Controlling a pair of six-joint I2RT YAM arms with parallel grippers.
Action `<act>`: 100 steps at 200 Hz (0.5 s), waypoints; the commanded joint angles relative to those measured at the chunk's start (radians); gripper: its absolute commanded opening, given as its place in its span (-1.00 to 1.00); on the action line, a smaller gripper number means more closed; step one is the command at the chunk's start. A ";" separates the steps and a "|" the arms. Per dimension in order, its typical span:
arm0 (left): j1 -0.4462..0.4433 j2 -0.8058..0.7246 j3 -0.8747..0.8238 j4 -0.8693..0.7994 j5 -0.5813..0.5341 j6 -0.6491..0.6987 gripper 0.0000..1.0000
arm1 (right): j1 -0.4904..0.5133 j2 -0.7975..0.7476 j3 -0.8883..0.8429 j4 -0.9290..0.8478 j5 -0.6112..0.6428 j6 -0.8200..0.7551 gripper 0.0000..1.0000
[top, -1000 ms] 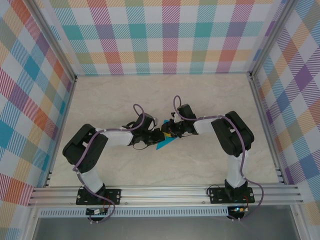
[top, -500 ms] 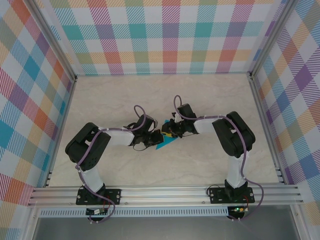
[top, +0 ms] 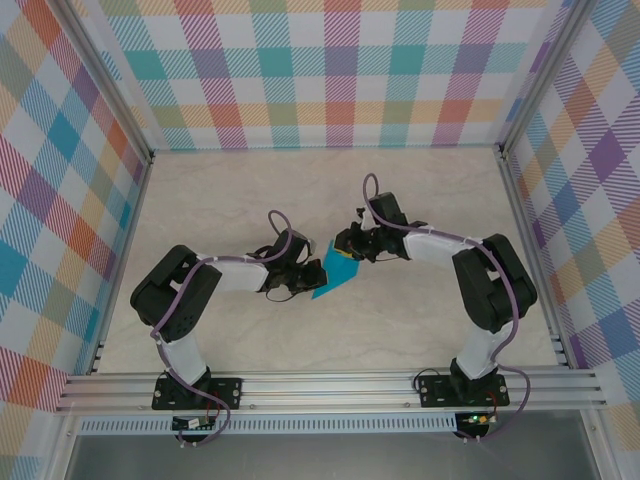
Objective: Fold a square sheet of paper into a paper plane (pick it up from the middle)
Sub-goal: Fourth fold the wing at the center of the table.
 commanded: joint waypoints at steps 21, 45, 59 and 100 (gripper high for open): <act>0.014 0.061 -0.036 -0.109 -0.073 0.027 -1.00 | 0.038 0.048 -0.017 0.044 -0.028 0.012 -0.67; 0.014 0.066 -0.031 -0.113 -0.070 0.027 -1.00 | 0.053 0.084 -0.008 0.048 -0.026 0.018 -0.70; 0.014 0.066 -0.032 -0.114 -0.070 0.027 -1.00 | 0.063 0.109 0.000 0.052 -0.029 0.022 -0.74; 0.014 0.066 -0.035 -0.116 -0.073 0.022 -1.00 | 0.078 0.156 0.006 0.031 0.029 0.033 -0.78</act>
